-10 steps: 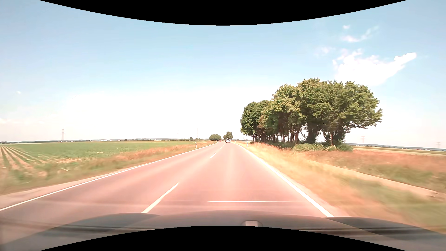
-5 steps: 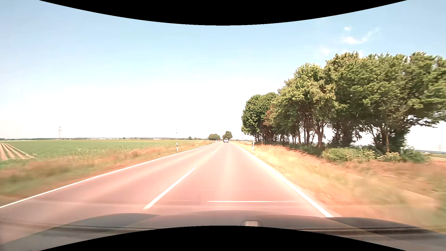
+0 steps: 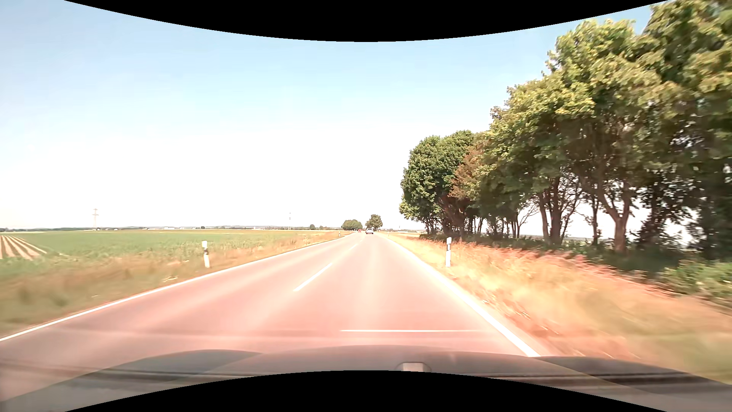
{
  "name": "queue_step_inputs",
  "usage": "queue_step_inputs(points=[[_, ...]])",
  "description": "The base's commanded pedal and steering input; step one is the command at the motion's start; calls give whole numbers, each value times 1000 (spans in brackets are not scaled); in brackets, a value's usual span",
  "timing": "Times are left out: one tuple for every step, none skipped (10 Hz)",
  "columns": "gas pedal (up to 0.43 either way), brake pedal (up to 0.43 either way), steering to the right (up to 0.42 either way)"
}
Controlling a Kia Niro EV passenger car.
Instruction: Follow the waypoints while adhering to traffic rules and regulations
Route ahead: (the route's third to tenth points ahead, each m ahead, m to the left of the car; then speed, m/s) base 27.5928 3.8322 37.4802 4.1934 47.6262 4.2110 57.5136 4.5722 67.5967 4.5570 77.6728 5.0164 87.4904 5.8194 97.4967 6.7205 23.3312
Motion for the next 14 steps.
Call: queue_step_inputs(points=[[248,0,-11],[248,0,-11],[248,0,-11],[248,0,-10],[248,0,-10],[248,0,-9],[248,0,-8],[248,0,-7],[248,0,-5],[248,0,-5],[248,0,-4],[248,0,-3],[248,0,-3],[248,0,-3]])
